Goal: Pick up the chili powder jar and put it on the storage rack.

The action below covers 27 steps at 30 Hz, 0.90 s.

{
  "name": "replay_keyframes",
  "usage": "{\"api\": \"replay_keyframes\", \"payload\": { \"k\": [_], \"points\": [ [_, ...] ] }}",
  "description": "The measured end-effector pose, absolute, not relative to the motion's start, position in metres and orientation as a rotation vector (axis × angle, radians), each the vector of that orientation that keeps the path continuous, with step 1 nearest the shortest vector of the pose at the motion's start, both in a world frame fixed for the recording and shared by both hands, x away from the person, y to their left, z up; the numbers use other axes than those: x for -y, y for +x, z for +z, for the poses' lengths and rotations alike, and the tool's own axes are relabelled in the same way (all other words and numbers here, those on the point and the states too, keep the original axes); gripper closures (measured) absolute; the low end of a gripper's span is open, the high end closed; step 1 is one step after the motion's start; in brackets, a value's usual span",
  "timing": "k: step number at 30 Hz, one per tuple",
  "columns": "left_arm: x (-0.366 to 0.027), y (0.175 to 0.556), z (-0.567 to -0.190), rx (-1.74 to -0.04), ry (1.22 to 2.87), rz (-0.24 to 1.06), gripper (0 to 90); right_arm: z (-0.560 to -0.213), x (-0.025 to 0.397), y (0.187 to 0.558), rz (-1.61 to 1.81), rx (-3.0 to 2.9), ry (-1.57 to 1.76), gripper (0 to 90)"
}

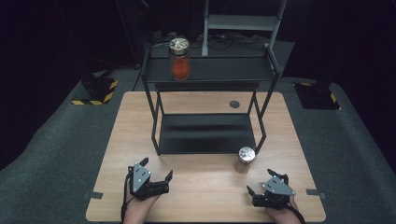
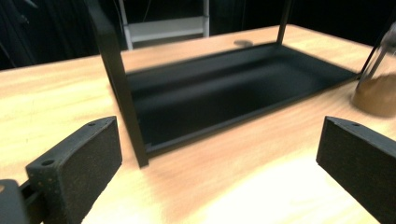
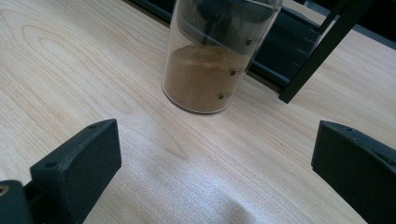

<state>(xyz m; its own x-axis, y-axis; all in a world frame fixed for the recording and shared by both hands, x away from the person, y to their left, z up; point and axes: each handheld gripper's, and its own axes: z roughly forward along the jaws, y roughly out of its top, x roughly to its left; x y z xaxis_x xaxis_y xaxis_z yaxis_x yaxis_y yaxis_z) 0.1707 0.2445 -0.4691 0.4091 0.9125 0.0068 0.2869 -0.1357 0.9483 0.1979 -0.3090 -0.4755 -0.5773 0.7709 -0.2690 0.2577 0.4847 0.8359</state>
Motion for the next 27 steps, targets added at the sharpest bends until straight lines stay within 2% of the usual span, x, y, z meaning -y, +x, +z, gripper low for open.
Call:
{"api": "replay_keyframes", "payload": {
  "k": [13, 19, 27],
  "points": [
    [-0.240, 0.174, -0.486, -1.065, 1.794, 0.762, 0.3, -0.475, 0.305, 0.197, 0.997, -2.093, 0.820, 0.4],
    [-0.229, 0.175, -0.483, -1.014, 1.881, 0.806, 0.3, -0.475, 0.302, 0.196, 0.982, -2.091, 0.823, 0.4],
    [-0.216, 0.179, -0.475, -1.032, 1.979, 0.829, 1.1, -0.476, 0.304, 0.195, 0.994, -2.082, 0.824, 0.4]
  ]
}}
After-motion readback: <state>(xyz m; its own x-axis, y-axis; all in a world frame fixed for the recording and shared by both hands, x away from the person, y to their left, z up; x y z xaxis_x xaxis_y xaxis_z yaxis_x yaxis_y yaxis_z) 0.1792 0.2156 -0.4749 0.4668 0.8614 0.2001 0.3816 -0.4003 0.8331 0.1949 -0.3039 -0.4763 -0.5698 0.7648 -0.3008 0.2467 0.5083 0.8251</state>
